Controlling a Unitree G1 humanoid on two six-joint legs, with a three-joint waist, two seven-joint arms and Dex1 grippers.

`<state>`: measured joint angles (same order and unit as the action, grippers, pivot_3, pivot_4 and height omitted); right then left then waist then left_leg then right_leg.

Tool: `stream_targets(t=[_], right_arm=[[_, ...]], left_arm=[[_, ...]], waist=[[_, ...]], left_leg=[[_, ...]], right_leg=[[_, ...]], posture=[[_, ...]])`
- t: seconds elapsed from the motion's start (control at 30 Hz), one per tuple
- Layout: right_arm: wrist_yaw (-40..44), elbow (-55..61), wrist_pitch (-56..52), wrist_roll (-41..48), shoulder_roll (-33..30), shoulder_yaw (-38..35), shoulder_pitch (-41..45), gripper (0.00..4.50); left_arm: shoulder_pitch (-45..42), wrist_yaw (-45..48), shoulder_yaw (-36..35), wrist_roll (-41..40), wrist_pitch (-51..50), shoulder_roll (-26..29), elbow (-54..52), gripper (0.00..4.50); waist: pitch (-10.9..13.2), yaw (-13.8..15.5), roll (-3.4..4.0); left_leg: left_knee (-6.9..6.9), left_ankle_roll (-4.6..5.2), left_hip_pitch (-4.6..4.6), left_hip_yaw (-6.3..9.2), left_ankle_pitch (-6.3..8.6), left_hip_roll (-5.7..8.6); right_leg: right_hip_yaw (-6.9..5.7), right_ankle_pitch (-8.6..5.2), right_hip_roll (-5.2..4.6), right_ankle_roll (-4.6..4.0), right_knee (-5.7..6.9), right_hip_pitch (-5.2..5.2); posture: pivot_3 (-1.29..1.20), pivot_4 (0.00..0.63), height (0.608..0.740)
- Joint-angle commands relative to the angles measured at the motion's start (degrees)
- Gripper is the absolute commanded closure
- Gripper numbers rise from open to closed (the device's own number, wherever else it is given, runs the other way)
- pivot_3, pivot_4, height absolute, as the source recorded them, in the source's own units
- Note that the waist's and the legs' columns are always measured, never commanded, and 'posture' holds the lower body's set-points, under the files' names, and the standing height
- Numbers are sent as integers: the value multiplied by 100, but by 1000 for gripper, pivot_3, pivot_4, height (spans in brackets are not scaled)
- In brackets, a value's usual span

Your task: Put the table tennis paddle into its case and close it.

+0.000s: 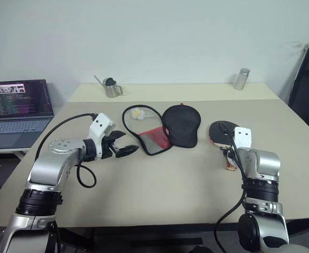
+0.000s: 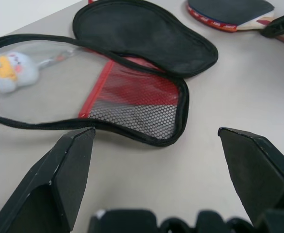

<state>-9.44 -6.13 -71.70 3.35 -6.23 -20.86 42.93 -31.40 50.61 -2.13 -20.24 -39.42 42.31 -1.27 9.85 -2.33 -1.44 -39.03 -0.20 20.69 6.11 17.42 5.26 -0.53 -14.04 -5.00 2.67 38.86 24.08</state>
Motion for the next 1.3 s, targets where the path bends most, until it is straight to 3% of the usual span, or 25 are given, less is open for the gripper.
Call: stream_targets(t=[0.03, 0.33, 0.47, 0.7, 0.9, 1.3], right_arm=[[-126, -215, 227, -21, -136, -114, 339, 3429], [-184, -584, 522, 78, -275, -32, 1519, 3429], [-214, -2386, 1836, 150, -23, 59, 2724, 3429], [-84, -5296, 4073, 142, 542, 190, 3814, 3429], [-78, -6468, 5030, 171, 928, 221, 3933, 3429], [-172, -6892, 5481, 105, 1050, 338, 3699, 3429]], left_arm=[[-15, -45, -225, -65, 54, 107, -215, 42], [1, -85, -294, -50, 69, 138, -191, 42], [-17, -132, -272, -37, 87, 90, -175, 42], [200, -244, -347, -104, -40, 86, -447, 42], [539, -436, -623, -252, -358, 170, -944, 42], [937, -707, -910, -499, -813, 314, -1603, 42]], waist=[[0, -1, 1], [27, -31, 38], [28, -101, 39], [28, -172, 39], [28, -227, 40], [29, -248, 41]], left_leg=[[0, 0, 0, -1, 0, 0], [29, -23, 33, -13, -14, -5], [34, -24, 46, -18, -14, -8], [33, -28, 101, -26, -16, -12], [30, -28, 123, -10, -16, -8], [27, -30, 118, -8, -17, -8]], right_leg=[[1, 1, 0, 1, 0, 1], [8, -6, -1, -7, -4, 52], [7, -13, -1, -11, -22, 60], [13, -12, -1, -12, -14, 125], [1, -12, -4, -12, -28, 129], [2, -12, -2, -12, -18, 128]], posture=[[0, 150, 740], [0, 150, 740], [0, 150, 740], [0, 150, 740], [0, 150, 740], [0, 150, 740]])
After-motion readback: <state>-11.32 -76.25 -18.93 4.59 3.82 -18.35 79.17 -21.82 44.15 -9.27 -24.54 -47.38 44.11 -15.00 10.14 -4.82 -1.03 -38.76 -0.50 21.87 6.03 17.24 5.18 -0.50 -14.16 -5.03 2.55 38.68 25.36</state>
